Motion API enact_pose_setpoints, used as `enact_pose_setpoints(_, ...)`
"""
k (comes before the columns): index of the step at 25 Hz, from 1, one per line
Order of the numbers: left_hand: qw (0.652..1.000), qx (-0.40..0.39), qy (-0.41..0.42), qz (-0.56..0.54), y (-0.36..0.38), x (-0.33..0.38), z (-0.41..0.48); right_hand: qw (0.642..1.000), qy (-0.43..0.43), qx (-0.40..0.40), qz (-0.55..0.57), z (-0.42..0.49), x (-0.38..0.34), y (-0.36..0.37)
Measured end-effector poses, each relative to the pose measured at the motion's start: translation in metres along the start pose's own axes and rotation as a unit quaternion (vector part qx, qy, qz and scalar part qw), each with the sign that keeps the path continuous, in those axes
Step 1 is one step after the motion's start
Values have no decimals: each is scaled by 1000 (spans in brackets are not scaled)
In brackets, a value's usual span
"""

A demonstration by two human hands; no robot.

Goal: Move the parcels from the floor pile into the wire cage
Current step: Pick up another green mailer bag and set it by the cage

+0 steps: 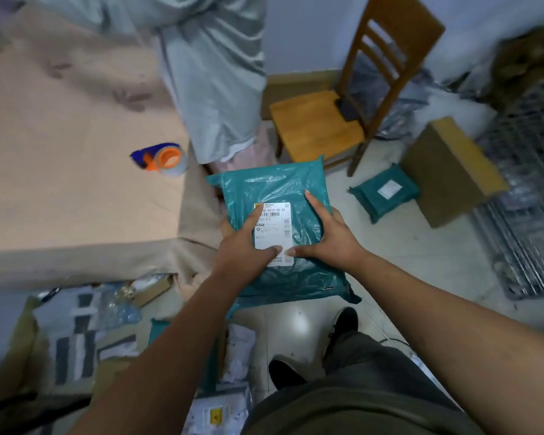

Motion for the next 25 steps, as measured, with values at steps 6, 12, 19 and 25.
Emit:
enact_pose_setpoints(6,989,-92,97,56,69,96,67,992,69,103,25,-7,66,-95)
enact_pose_setpoints(12,970,-150,173,75,143,186,120,978,109,164,71,-7,127,-185)
enact_pose_setpoints(19,947,-212,221,102,196,256,184,956,160,205,135,14,170,-248)
enact_pose_setpoints(25,912,-271,284,120,226,301,271,927,193,263,187,59,184,-285)
Point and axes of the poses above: each hand's wrist, its own z-axis towards the middle knuckle, its own y-axis out of the palm, x = y × z, the point moved 1 cm from there along z, towards the middle knuckle, and after that the axes turned 7 degrees about y, right-handed, at the moved point
